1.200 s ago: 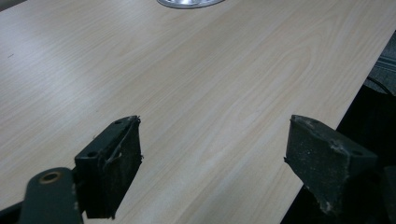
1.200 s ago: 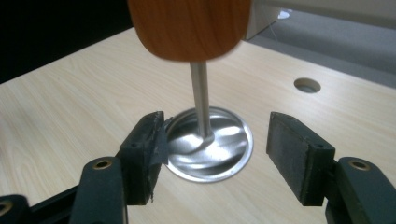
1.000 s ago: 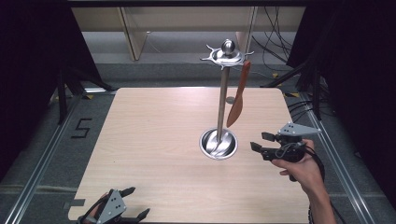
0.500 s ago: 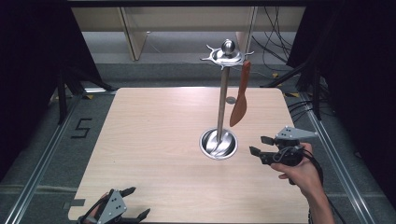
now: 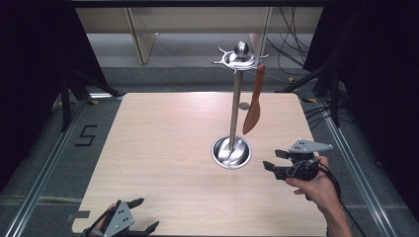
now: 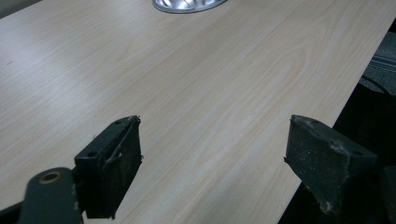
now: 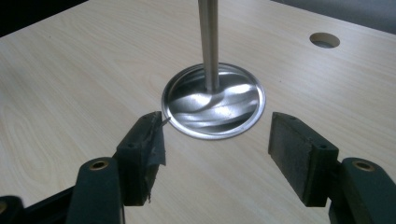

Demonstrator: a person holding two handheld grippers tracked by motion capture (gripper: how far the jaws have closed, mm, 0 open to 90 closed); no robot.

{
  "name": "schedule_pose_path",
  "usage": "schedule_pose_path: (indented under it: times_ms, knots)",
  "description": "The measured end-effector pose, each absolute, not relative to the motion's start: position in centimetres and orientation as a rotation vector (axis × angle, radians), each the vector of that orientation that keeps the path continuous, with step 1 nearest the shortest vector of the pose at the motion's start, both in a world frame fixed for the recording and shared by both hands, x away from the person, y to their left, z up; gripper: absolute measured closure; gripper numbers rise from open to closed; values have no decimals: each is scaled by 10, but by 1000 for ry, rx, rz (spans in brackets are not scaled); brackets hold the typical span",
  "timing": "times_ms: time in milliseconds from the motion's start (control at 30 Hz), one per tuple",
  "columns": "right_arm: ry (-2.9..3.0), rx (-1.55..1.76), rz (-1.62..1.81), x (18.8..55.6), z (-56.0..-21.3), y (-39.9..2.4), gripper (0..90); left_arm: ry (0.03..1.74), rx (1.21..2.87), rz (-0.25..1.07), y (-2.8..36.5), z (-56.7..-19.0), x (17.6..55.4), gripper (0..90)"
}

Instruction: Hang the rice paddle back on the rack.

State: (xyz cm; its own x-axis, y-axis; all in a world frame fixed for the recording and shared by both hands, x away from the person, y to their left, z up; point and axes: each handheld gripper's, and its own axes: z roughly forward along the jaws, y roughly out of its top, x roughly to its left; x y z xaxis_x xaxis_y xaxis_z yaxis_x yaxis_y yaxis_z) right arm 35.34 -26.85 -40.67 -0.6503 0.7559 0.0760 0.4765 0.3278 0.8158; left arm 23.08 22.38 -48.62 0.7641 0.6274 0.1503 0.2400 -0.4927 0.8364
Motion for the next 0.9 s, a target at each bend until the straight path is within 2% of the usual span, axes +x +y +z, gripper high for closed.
schedule_pose_path:
  times_ms: [567,900]
  knots:
    - [2291,1087,1194,350,-414,-270,365,678,2067,545,223,-487,229,177]
    - [2323,1082,1184,339,-421,-258,340,681,2063,545,223,-488,229,176]
